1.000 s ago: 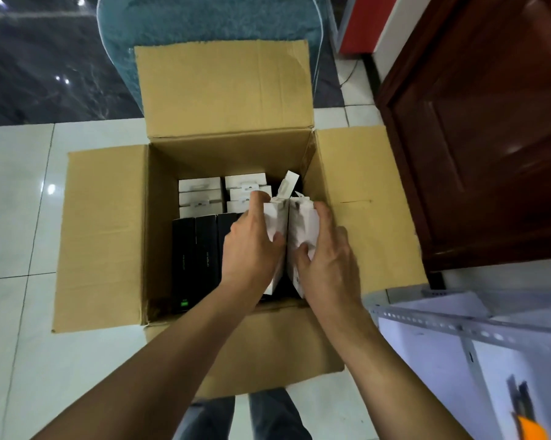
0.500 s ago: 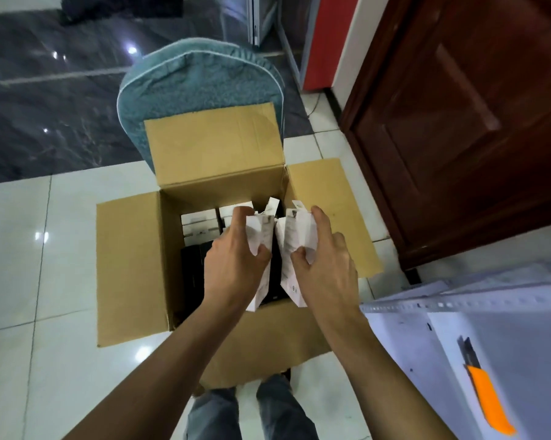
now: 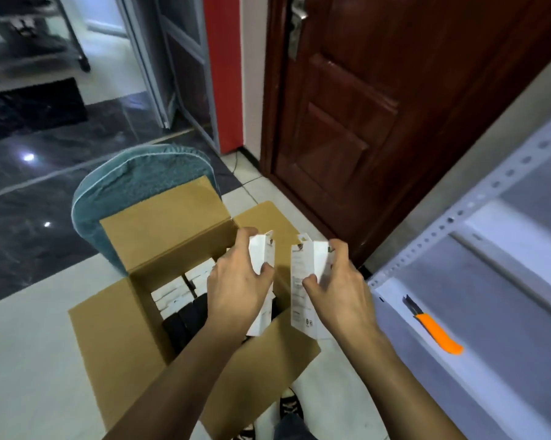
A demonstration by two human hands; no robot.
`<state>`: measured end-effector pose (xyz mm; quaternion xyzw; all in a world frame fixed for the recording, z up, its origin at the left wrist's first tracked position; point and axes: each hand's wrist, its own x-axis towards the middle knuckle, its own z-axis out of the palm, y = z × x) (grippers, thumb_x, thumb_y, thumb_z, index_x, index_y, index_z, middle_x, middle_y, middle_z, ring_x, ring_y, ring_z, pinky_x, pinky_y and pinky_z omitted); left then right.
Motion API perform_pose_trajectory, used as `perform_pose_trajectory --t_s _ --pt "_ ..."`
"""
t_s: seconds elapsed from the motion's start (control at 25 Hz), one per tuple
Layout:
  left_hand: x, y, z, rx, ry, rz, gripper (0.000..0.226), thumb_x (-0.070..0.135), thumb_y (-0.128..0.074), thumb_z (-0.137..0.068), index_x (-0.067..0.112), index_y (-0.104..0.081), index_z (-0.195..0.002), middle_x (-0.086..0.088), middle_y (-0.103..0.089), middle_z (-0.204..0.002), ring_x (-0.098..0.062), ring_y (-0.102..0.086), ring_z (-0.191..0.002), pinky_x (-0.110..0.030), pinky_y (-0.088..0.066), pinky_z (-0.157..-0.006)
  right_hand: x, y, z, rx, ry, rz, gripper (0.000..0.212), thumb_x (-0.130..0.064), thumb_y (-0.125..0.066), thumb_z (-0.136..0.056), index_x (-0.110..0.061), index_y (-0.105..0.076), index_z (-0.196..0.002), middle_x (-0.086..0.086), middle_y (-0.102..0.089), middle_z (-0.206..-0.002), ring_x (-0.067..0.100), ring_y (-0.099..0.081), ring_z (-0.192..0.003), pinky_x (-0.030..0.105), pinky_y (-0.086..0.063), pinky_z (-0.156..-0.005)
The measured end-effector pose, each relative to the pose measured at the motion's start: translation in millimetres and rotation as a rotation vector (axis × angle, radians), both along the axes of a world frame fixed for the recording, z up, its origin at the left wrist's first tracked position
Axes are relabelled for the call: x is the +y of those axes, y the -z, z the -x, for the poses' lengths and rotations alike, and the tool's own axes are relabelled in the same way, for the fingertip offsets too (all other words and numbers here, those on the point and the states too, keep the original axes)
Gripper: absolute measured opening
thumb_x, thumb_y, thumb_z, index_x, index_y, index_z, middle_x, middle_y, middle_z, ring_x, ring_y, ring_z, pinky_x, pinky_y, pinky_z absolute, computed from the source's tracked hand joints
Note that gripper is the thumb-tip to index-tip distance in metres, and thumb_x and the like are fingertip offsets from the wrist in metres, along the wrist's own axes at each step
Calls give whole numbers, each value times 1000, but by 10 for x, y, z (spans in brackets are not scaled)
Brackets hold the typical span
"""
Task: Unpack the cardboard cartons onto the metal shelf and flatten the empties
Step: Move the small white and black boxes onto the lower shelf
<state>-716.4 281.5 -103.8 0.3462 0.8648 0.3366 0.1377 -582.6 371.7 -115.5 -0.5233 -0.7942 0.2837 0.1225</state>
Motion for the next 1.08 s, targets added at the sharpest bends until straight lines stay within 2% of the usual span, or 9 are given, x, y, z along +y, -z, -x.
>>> perform_pose_trajectory --t_s 0.08,0.24,0.4,0.48,0.56,0.68,0.8,1.08 --pt "48 -126 -86 17 70 -18 48 30 -65 -91 36 -39 -132 1 -68 -116 -24 -61 -103 -32 -40 -76 -60 -126 -151 8 64 -33 61 -35 -67 -89 -34 -25 -134 3 -64 -121 28 -66 -98 47 -58 -75" --pt "200 -342 -315 36 195 -66 46 28 -66 -89 36 -42 -128 0 -68 -105 -22 -56 -86 -32 -39 -72 -83 -349 -480 39 206 -98 60 -37 -64 -87 -33 -29 -137 1 -64 -117 26 -62 -96 41 -53 -75" --pt "360 -490 -605 46 289 -63 49 30 -66 -87 40 -40 -128 5 -69 -107 -25 -60 -93 -32 -35 -73 -41 -546 -880 50 328 -136 60 -36 -63 -88 -30 -32 -139 4 -64 -115 26 -60 -91 35 -44 -69" --pt "462 -557 -770 47 338 -64 50 30 -65 -88 40 -40 -129 6 -68 -109 -22 -52 -89 -34 -37 -73 -4 -651 -1093 86 383 -137 58 -35 -63 -88 -30 -33 -138 4 -65 -115 25 -57 -88 33 -39 -68" --pt "586 -636 -954 32 389 -100 50 29 -65 -87 40 -41 -129 7 -68 -109 -17 -45 -88 -35 -39 -74 36 -737 -1311 121 426 -156 57 -35 -63 -88 -32 -33 -137 3 -65 -113 26 -60 -90 34 -42 -67" --pt "774 -724 -1242 26 452 -145 51 27 -66 -85 38 -42 -128 8 -69 -106 -21 -57 -90 -36 -44 -74 122 -845 -1630 144 476 -170 58 -35 -63 -87 -34 -31 -136 3 -65 -113 28 -64 -95 37 -51 -70" --pt "958 -816 -1537 18 494 -162 51 29 -67 -84 40 -40 -126 9 -68 -107 -26 -63 -97 -44 -54 -79 256 -943 -1932 136 510 -182 60 -36 -61 -87 -35 -27 -137 3 -65 -114 28 -64 -95 44 -57 -73" --pt "1521 -1086 -2213 78 533 -228 46 32 -65 -84 40 -41 -122 10 -67 -102 -25 -64 -93 -43 -53 -76 758 -1186 -2622 172 541 -216 60 -39 -60 -88 -35 -30 -140 0 -63 -118 26 -60 -102 34 -44 -73"
